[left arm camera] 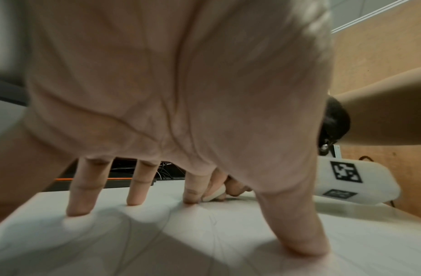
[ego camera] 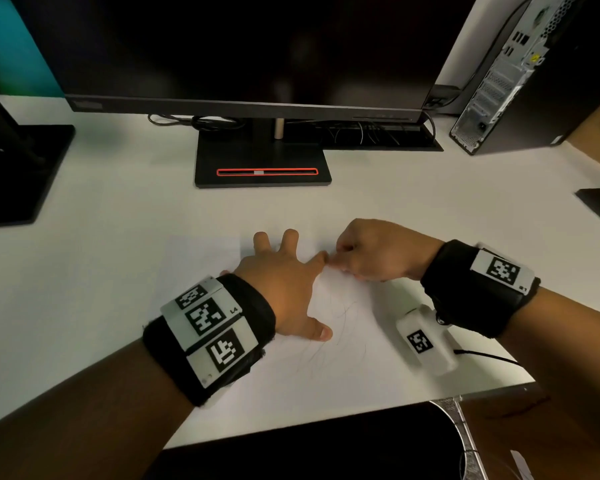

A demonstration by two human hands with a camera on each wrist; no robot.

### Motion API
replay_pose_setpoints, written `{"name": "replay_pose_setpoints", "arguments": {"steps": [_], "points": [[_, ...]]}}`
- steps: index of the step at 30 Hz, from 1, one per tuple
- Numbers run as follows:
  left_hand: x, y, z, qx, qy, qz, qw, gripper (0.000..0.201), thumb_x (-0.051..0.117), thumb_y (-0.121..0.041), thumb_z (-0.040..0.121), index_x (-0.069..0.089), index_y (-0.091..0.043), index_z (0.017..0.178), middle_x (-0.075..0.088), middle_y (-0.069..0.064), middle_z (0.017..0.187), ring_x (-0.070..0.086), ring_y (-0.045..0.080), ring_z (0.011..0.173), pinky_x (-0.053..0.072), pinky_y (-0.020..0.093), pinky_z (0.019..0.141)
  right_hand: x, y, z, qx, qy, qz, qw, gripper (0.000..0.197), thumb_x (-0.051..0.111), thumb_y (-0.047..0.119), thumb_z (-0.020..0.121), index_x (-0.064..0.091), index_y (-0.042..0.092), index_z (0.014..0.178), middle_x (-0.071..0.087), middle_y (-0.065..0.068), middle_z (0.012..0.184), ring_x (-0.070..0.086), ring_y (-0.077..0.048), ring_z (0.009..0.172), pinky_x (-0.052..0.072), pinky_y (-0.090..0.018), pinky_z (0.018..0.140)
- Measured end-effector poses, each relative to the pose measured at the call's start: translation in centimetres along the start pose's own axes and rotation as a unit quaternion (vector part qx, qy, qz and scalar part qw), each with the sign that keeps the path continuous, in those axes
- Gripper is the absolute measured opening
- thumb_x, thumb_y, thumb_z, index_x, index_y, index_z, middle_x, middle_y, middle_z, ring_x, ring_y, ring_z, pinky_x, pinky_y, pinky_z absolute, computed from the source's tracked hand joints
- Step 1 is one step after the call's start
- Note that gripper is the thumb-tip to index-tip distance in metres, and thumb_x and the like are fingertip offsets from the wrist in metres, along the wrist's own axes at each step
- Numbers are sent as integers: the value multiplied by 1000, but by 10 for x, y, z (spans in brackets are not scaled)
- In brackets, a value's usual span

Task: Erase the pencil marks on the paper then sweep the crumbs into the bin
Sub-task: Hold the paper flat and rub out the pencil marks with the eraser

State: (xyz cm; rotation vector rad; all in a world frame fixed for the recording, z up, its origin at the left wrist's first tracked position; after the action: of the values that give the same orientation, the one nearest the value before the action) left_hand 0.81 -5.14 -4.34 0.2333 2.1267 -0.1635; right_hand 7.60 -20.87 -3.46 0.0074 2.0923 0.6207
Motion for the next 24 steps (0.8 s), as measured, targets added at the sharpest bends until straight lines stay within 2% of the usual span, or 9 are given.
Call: {"name": "replay_pose_setpoints", "arguments": {"steps": [2,6,10,13,15,17,19,21,24], "points": [[0,0,0,1,1,-1,1000,109,63,-79,76,2,-41,158,8,4,149,14,41,137,52,49,95,2,2,-4,-1,31,9,999,43,56,36,96,59,4,67,53,-8,58,43,-20,50,37,-23,45],[0,0,0,4,-3,4,1000,111,63,-79,76,-1,-40,158,5,5,154,12,43,140,51,48,96,-4,-6,-3,14,-32,2,999,44,55,34,95,62,-5,74,60,-15,62,50,-19,52,41,-24,48],[0,0,0,0,-3,-1,1000,111,63,-79,76,0,-41,158,7,6,152,12,42,139,52,47,94,2,-4,-9,-14,39,0,999,42,57,33,95,56,5,65,51,-7,57,42,-19,49,40,-28,52],[-2,-1,0,-1,2,7,1000,112,62,-80,76,-2,-40,159,3,6,157,9,43,142,50,46,99,-4,-10,-8,-8,-15,-21,1000,44,56,34,95,58,-1,69,55,-14,59,47,-18,51,43,-30,55],[-3,0,-1,-2,6,9,1000,113,61,-81,76,-3,-41,159,2,7,158,9,43,143,50,46,99,-1,-8,-11,-29,-10,-49,998,44,56,35,95,54,3,65,52,-7,58,44,-16,53,40,-31,56],[-3,0,-2,-5,16,8,1000,116,61,-84,73,-6,-43,158,0,6,159,7,43,143,49,46,100,5,-7,-16,-46,39,-54,997,41,56,35,95,52,11,62,49,1,56,42,-17,52,39,-30,55],[-3,0,-3,-5,27,12,1000,123,62,-87,68,-11,-43,158,-5,5,160,3,44,144,46,49,104,3,-11,-17,-36,47,-37,998,41,57,36,95,57,9,64,53,1,56,45,-18,52,41,-31,55],[-2,-1,-5,-5,33,14,999,128,63,-88,65,-13,-42,157,-9,5,162,-1,44,146,42,51,108,-3,-15,-16,-31,17,-46,998,44,56,38,95,57,5,67,55,-2,58,46,-18,53,42,-31,56],[-4,-4,-7,-3,34,15,999,131,64,-89,63,-13,-40,158,-8,4,162,-2,44,146,41,51,109,4,-12,-21,-63,33,-81,994,44,55,38,96,48,12,61,47,2,57,40,-14,52,37,-28,54]]}}
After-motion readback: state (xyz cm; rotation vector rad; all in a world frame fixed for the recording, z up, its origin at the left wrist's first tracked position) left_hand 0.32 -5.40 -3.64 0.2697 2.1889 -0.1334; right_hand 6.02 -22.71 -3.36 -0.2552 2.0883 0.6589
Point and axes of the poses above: each hand's wrist, its own z-axis towards the middle knuckle, its own x-axis out of the palm, y = z × x, the point moved 1 cm from there along z, towards the middle knuckle
